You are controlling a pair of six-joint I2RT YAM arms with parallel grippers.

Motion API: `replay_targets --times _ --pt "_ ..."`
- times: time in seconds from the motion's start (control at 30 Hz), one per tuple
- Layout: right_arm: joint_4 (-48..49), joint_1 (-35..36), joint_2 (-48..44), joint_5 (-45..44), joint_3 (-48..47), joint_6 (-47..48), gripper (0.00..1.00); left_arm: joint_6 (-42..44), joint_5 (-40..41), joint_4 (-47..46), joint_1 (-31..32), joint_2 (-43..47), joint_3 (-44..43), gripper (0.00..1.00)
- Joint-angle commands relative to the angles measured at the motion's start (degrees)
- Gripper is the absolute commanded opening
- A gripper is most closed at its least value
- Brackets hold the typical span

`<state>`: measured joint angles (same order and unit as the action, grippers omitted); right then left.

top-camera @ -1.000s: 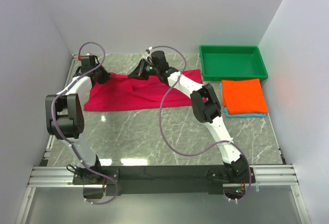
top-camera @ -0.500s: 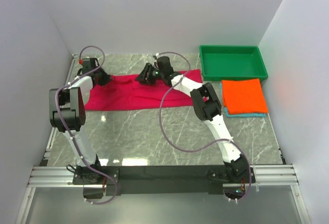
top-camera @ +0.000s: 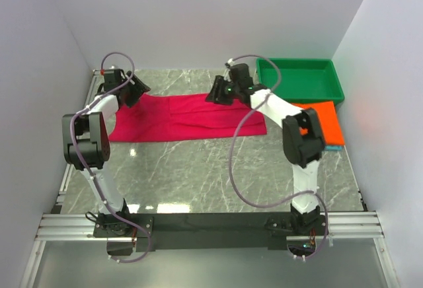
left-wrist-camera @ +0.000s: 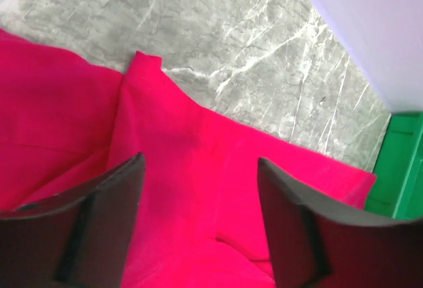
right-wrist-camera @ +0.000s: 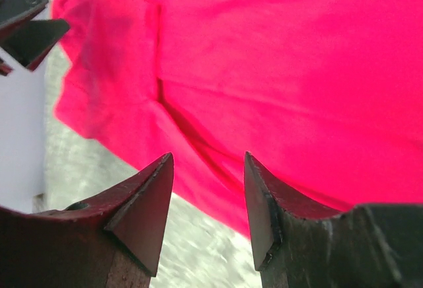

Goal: Fold and stack the t-shirts
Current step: Fold the tshirt

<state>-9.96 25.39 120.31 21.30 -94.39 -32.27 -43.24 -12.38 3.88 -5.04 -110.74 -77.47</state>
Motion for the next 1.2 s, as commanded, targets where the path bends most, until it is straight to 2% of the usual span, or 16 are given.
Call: replay_targets --times 0.0,0.07,0.13,0.27,0.4,0.53,0.73,1.03,1.13,1.17 --pt "-5.42 -1.83 -7.27 -5.65 6.39 6.51 0.54 1.49 0.51 0.33 -0.67 4.99 1.96 0.8" --pt "-8.23 -3.67 -11.12 -8.37 8.69 7.83 0.54 1.41 2.88 2.88 -2.16 9.56 3.9 0.88" --pt "-10.77 -5.08 -13.6 -10.74 11.94 7.4 0.54 0.97 4.9 5.07 -3.39 14.92 7.76 0.88" --pt "-12.02 -9.2 -19.92 -13.56 20.01 4.59 0.53 0.27 15.16 11.66 -7.17 23.8 15.32 0.88" --pt "-12.72 -11.32 -23.01 -15.85 26.44 0.64 0.53 -1.05 17.04 11.94 -9.46 30.74 25.69 0.9" --pt "-12.72 -13.52 -26.09 -18.05 32.33 -2.18 0.54 -0.88 15.99 10.8 -10.52 32.16 30.88 0.96" --pt "-8.25 -18.43 -27.94 -13.14 39.8 -5.43 0.57 -0.61 13.09 9.31 -11.84 29.44 32.56 0.98" --pt "-1.3 -21.17 -23.64 -7.86 42.01 -9.39 0.57 -0.44 12.13 8.43 -11.84 23.99 31.24 0.84" --pt "0.11 -21.52 -22.32 -8.2 42.18 -10.0 0.56 -0.44 12.21 8.69 -11.84 22.76 30.8 0.74" --pt "0.46 -21.61 -21.79 -8.29 42.18 -10.0 0.56 -0.35 12.12 8.6 -11.84 22.5 30.54 0.68"
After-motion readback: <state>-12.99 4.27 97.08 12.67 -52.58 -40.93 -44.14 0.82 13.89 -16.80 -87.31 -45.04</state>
